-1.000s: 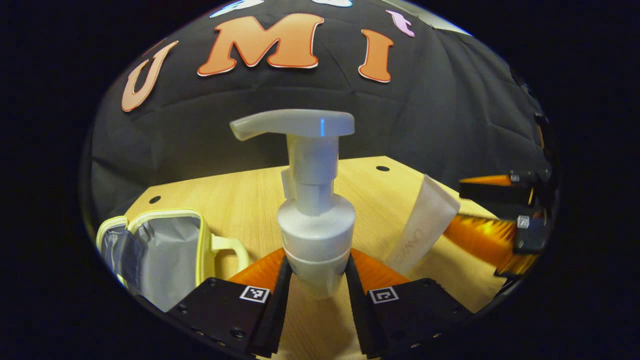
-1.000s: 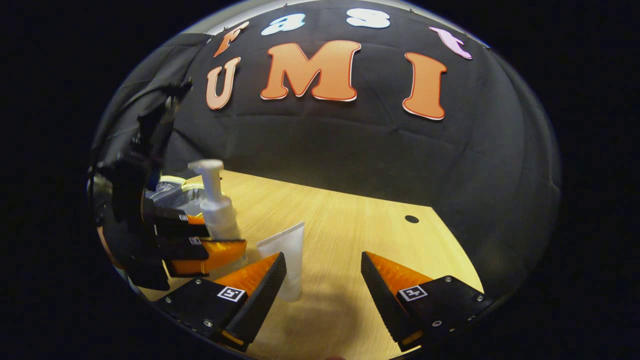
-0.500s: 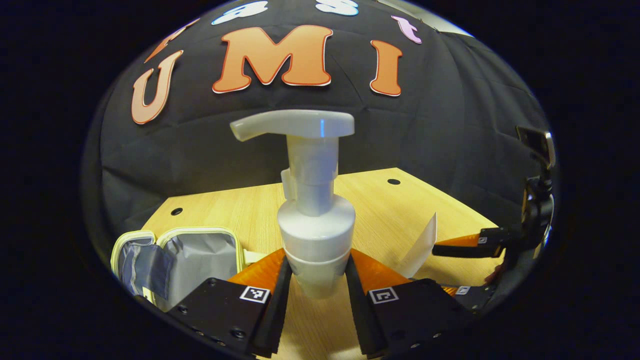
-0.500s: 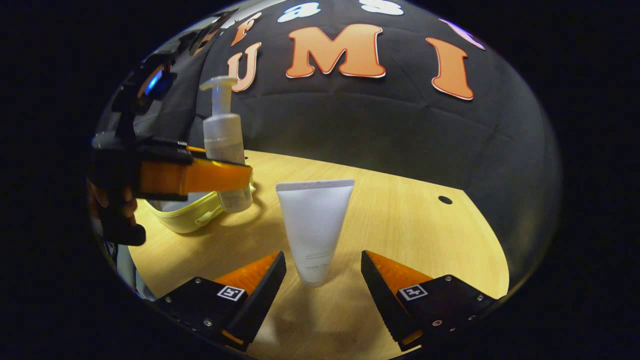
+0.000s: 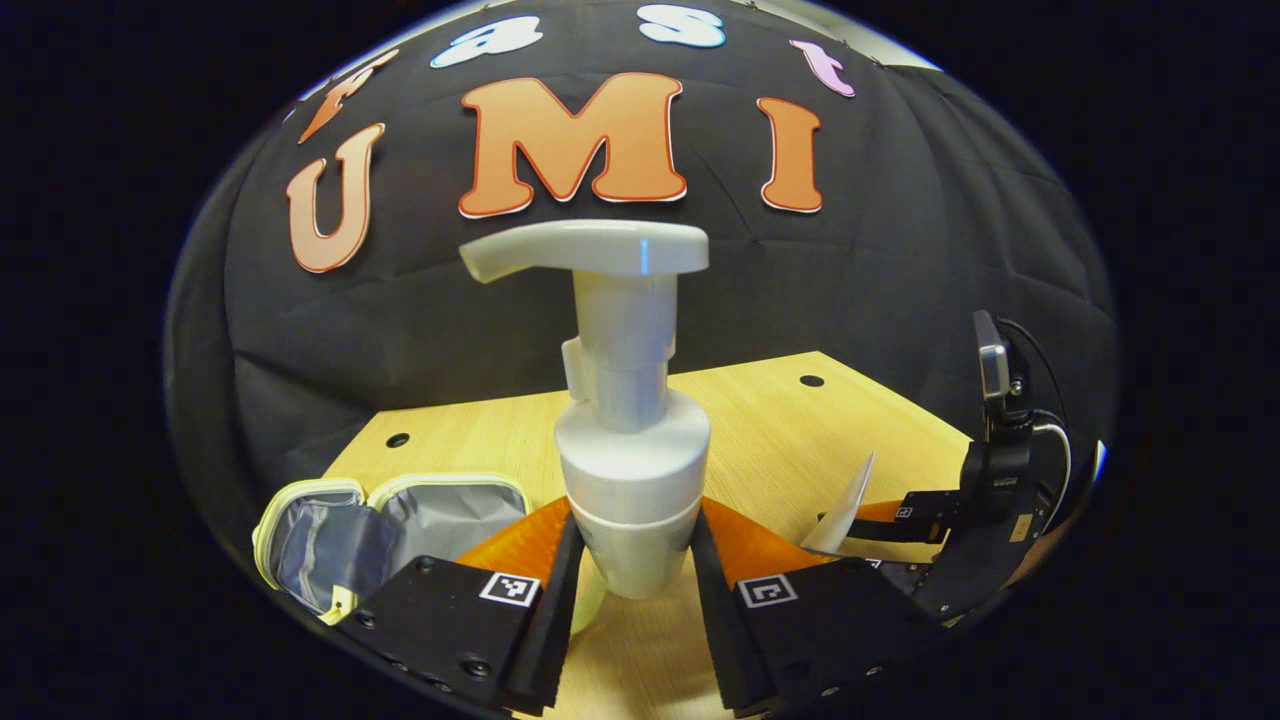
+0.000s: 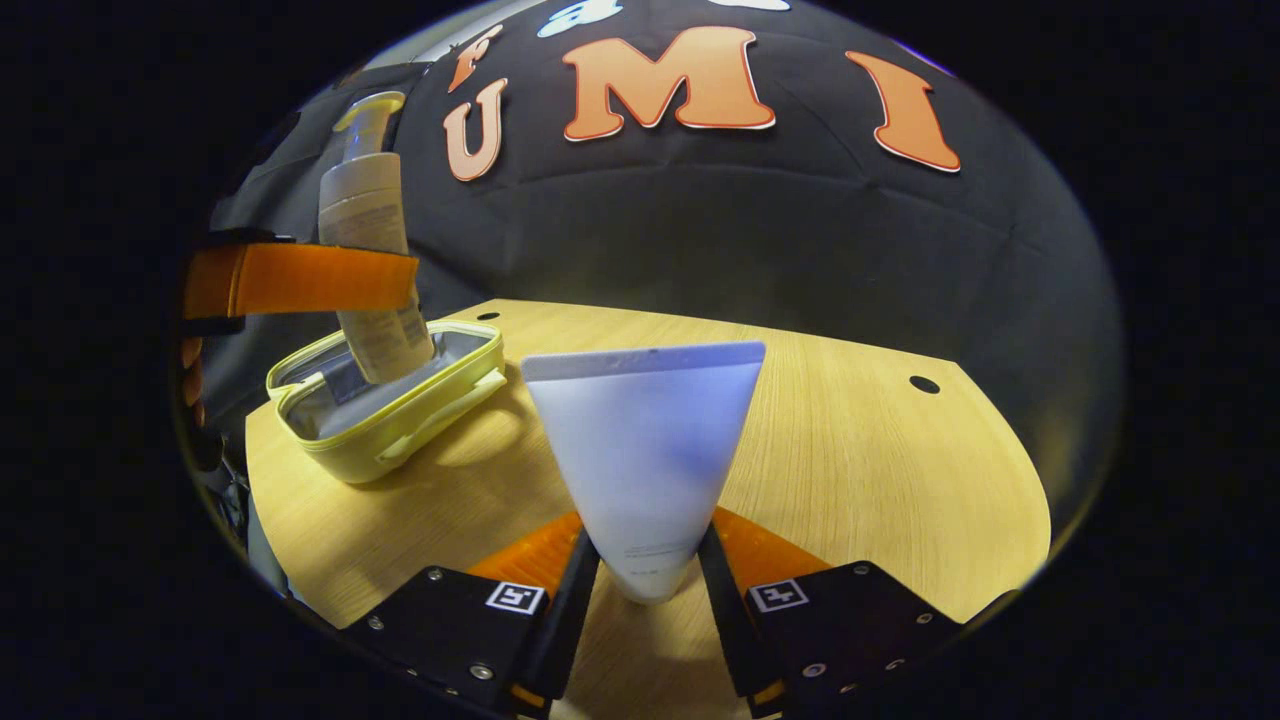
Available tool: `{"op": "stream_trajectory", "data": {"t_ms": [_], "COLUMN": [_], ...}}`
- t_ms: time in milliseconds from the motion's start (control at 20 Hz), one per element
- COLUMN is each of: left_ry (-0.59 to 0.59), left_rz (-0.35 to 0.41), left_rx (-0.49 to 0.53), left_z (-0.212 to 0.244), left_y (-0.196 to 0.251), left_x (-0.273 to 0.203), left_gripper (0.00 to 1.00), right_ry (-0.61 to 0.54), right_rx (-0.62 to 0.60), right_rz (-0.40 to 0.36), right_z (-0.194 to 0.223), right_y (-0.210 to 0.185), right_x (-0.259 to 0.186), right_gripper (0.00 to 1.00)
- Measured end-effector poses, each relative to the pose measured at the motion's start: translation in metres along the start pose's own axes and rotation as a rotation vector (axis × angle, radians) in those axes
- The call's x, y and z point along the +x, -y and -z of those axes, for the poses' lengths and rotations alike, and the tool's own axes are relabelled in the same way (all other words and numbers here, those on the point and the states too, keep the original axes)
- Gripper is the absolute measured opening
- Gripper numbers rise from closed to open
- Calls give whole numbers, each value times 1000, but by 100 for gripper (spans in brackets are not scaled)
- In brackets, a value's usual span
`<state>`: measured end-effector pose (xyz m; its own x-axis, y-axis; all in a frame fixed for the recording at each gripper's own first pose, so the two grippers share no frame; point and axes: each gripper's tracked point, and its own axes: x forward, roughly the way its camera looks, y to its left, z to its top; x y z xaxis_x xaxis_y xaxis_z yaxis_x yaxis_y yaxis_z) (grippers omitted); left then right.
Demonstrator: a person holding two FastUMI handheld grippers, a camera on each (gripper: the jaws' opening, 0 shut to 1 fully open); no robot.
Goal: First open the suitcase, pack the skin care products into it, and then close the suitcase.
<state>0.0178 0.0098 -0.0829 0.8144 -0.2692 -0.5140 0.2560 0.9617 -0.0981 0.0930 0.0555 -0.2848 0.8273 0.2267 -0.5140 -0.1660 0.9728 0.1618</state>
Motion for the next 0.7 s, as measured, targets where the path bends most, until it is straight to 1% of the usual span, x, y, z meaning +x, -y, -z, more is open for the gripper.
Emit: {"op": "stream_trajectory", "data": {"t_ms": [50, 100, 150, 200, 500, 700], "left_ry": [2, 5, 5, 9, 38, 53], "left_rz": [-10, -26, -39, -51, -118, -163], "left_rx": [1, 1, -4, -10, -54, -80], "left_z": [-2, -5, -8, -10, -33, -48], "left_y": [-4, -9, -14, -19, -45, -65], "left_x": [-3, -6, -11, -13, -38, -61], "left_gripper": [57, 58, 57, 58, 58, 57], "right_ry": [3, 5, 11, 12, 106, 163], "right_rx": [12, 17, 16, 9, -7, -23], "right_rz": [-4, -11, -19, -27, -45, -84], "right_z": [-4, -10, -18, -24, -93, -127], "right_y": [0, -2, -3, -4, -8, -21], "right_x": [-2, -4, -7, -11, -48, -71], "right_gripper": [59, 53, 52, 56, 56, 56]}}
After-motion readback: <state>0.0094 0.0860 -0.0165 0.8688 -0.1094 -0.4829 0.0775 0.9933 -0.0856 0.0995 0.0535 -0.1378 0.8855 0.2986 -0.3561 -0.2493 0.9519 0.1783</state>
